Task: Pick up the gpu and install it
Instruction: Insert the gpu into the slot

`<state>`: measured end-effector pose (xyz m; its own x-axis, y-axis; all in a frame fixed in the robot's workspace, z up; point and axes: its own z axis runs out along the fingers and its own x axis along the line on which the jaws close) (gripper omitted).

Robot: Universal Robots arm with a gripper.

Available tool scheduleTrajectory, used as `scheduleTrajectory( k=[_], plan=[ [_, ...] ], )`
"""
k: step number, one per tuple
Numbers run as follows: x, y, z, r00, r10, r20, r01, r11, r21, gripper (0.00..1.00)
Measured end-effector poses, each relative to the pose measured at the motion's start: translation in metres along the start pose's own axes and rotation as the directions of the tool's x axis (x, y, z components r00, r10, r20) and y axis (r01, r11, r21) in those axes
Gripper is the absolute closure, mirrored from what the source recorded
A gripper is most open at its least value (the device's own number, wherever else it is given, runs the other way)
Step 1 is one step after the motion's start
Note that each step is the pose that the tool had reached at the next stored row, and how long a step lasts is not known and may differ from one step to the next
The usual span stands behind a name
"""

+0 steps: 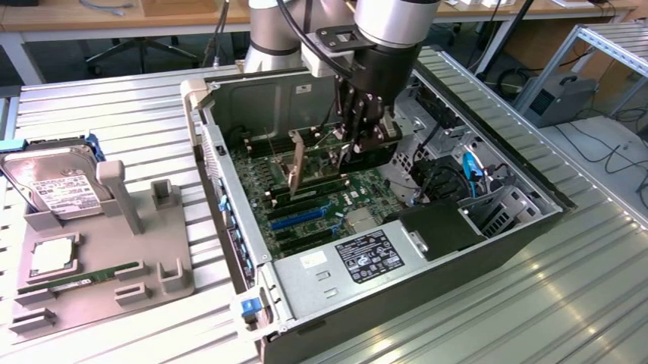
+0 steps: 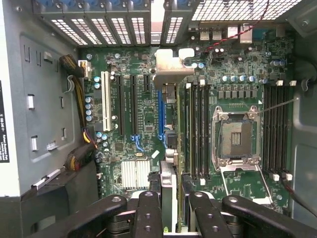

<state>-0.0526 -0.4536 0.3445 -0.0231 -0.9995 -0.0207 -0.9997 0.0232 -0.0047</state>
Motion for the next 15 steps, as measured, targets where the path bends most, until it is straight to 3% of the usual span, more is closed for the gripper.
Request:
scheduleTrajectory(
  k=[10,15],
  plan=[
    [0.0069,0.0026,0.0004,1.0000,0.000,-0.0004,0.000,1.0000,-0.0001,0.73],
    [0.0072,0.0051,0.0088,0.9983,0.058,-0.0010,-0.058,0.9983,0.0012,0.73]
  ],
)
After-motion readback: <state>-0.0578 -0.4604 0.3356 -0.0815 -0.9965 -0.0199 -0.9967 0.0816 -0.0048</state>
